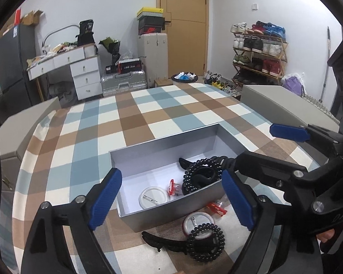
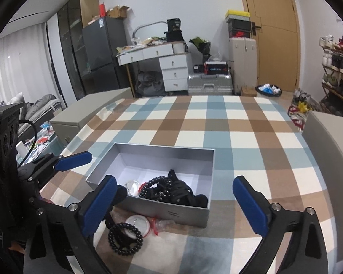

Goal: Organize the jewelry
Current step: 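Withdraw both tools from the box toward the remaining items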

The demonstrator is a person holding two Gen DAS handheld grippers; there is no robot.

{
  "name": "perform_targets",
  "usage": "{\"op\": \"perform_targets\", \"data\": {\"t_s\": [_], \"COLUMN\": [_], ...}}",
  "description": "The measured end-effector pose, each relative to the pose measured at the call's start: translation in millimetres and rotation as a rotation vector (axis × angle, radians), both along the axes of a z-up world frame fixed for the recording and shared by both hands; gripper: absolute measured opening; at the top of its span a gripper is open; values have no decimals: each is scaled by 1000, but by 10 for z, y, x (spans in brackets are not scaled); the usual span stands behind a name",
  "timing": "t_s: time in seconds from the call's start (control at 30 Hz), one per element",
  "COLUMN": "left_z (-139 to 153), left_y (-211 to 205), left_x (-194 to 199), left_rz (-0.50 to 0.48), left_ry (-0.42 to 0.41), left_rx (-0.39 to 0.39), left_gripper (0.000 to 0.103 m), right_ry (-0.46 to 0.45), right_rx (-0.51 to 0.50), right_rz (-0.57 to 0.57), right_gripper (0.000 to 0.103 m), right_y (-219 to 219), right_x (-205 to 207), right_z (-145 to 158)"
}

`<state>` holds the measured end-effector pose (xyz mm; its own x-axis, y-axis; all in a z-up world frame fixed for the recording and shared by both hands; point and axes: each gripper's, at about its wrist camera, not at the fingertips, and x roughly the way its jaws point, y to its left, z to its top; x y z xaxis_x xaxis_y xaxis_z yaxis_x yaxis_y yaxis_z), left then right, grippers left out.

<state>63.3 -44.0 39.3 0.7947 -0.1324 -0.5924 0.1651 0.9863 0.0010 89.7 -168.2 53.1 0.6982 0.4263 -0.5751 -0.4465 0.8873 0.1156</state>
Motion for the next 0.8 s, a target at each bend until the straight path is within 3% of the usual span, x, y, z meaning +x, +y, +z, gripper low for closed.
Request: {"op": "perform_targets", "data": {"t_s": [0.07,0.2,0.5,0.7,0.8], "left_z": [22,34,-85,-188,-250], "left_y": [-39,-26,191,359,343], "left_x": [-49,-127,-315,-407,-434], "left_rz": [-5,-7,38,89,96], "left_ry": [-15,-31,-7,10,2], "left_rx": [7,6,-45,-102,-86], "left_gripper": [101,102,102,102,102], "right_ry": [-26,-39,24,66,88], "right_rx": [10,13,63,94,81], "right_rz": [1,-6,4,19,32], "right_gripper": [103,103,103,103,103], "right_y": [-71,-195,-428,-442,-393], "right_x": [-57,-113,-168,-215,-239], "right_z": [21,26,-115,-278,-381]}}
